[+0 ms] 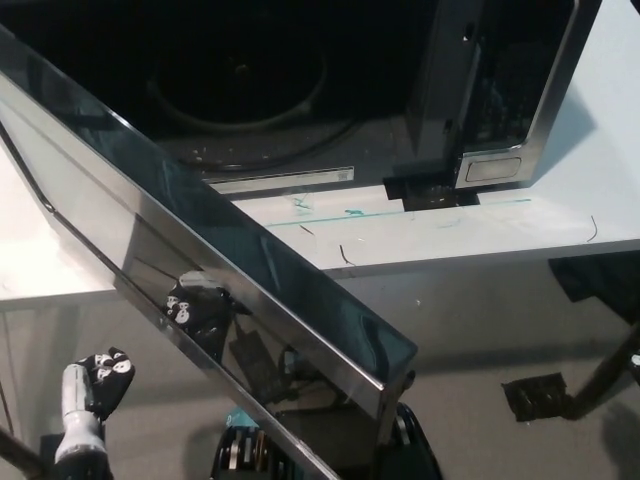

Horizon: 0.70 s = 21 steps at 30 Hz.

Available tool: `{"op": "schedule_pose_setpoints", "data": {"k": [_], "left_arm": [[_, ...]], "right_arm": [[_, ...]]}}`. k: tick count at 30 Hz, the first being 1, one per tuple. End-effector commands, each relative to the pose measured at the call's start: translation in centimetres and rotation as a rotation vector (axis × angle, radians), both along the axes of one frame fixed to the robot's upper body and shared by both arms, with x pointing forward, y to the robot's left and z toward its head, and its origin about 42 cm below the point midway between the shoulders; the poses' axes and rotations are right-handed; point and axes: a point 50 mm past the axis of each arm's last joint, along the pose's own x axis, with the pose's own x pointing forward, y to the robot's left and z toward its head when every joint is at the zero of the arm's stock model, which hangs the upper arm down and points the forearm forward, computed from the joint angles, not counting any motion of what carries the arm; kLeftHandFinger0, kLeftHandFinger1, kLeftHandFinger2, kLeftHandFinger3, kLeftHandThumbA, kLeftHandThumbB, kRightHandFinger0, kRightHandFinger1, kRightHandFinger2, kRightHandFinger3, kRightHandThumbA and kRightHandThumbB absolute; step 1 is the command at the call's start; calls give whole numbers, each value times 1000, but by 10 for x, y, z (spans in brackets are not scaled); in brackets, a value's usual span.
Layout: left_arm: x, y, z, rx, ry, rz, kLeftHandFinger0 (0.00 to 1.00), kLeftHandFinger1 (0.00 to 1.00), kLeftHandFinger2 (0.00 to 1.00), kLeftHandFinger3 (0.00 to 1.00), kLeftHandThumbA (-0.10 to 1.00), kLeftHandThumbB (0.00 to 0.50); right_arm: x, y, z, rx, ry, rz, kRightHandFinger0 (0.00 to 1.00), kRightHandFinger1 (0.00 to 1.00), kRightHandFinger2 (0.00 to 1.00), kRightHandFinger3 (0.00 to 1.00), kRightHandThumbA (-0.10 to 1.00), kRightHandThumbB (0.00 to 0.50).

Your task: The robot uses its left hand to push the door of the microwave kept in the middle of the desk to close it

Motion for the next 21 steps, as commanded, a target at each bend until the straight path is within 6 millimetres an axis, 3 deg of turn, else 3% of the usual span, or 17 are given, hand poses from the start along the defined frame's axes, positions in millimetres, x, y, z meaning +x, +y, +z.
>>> {"op": "schedule_pose_setpoints", "data": {"k": [1,2,4,6,7,8,10,12,13,14,15,16,17,19,20,21], "left_arm": [[-12,3,14,37,-106,-2,0,0,85,265,79,10],[-23,0,21,-9,-95,39,3,1,87,259,52,27],[-35,-2,26,-28,-111,49,2,13,125,294,35,29],[-51,-2,29,-41,-108,27,0,0,103,321,-13,0],[-70,2,31,-37,-111,21,0,0,123,329,-18,18],[-73,1,33,-40,-116,17,0,0,125,330,-20,19],[-95,0,48,-46,-148,55,0,0,141,312,-76,30],[-99,0,59,-75,-168,50,0,0,118,294,-93,37],[-111,-1,76,-57,-245,-2,0,2,123,301,-76,11],[-112,-2,78,-57,-252,-8,0,0,123,301,-74,9],[-121,-1,94,51,-313,-46,0,0,93,287,41,12],[-119,-3,94,47,-313,-51,0,0,92,286,51,11],[-119,-2,110,158,-469,-135,0,0,66,249,15,16],[-117,-1,118,304,-576,-205,0,0,31,251,39,0],[-114,-1,131,429,-643,-269,0,0,28,272,91,0],[-109,-11,163,509,-750,-331,0,0,45,196,102,0]], "right_arm": [[18,-12,26,-41,-106,-29,613,605,653,689,96,198],[18,-14,26,3,-121,-39,549,561,611,658,58,203],[17,-15,26,8,-121,-45,551,563,610,649,48,205],[15,-17,25,6,-115,-57,564,577,620,652,58,202],[15,-18,25,12,-114,-60,595,591,621,643,69,199],[16,-21,28,9,-120,-64,598,592,622,641,70,199],[14,-21,28,-5,-121,-65,595,592,632,674,64,181],[15,-23,29,-4,-128,-69,568,577,624,669,60,189],[15,-22,27,-14,-123,-57,585,601,650,684,76,190],[15,-22,27,-15,-123,-56,588,603,653,687,79,189],[14,-20,28,-13,-118,-60,589,600,655,691,83,184],[13,-23,29,-16,-120,-65,590,599,655,692,84,184],[13,-22,29,-9,-121,-60,618,622,682,712,79,175],[10,-23,27,-15,-110,-58,638,634,696,729,95,173],[11,-22,26,-19,-107,-61,642,633,695,716,97,182],[10,-22,24,-41,-97,-46,675,667,729,716,107,169]]}}
